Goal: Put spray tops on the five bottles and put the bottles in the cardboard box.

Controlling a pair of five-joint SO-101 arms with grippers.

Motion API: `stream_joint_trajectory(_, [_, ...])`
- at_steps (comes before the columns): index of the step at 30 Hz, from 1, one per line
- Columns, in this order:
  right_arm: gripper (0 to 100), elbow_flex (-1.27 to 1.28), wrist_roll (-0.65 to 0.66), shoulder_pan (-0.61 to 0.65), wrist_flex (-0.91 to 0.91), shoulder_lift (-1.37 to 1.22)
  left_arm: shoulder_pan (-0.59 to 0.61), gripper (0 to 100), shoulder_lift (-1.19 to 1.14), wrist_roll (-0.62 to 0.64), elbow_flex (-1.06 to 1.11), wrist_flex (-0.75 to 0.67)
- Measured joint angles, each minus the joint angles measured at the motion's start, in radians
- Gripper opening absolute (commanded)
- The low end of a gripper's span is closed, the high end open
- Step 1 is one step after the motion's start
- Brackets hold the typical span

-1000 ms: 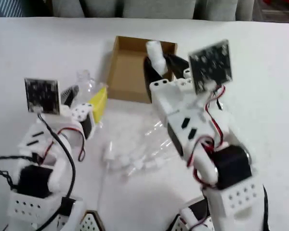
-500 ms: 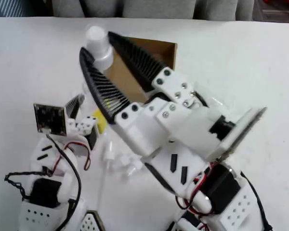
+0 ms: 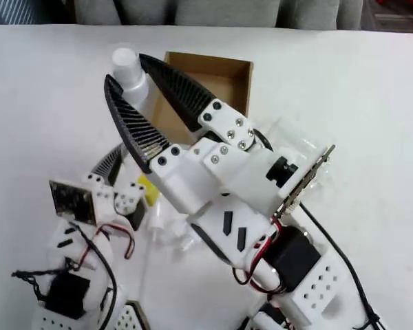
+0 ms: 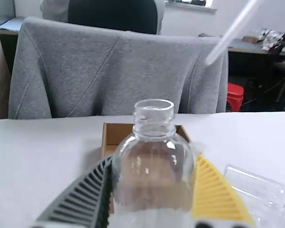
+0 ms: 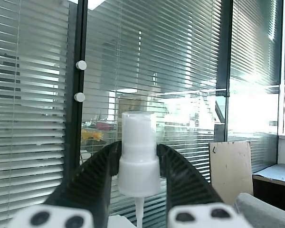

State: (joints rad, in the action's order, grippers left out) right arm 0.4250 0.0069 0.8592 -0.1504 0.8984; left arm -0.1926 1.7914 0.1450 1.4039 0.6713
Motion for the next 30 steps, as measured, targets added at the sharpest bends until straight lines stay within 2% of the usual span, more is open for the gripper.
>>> stream_joint_trajectory(6, [1.6,0.000,-0.081,0.003,0.002,-0.028,-0.017,6,0.023,0.000,0.000,0.044])
stream_joint_trajectory(14, [1.5,0.000,-0.086,0.003,0.002,-0.101,-0.021,6,0.023,0.000,0.000,0.044])
stream_joint_trajectory(20, [1.5,0.002,-0.086,-0.064,0.009,-0.143,-0.023,6,0.023,0.000,0.000,0.044])
stream_joint_trajectory(30, [1.5,0.000,-0.091,-0.066,0.023,-0.149,-0.021,6,0.023,0.000,0.000,0.044])
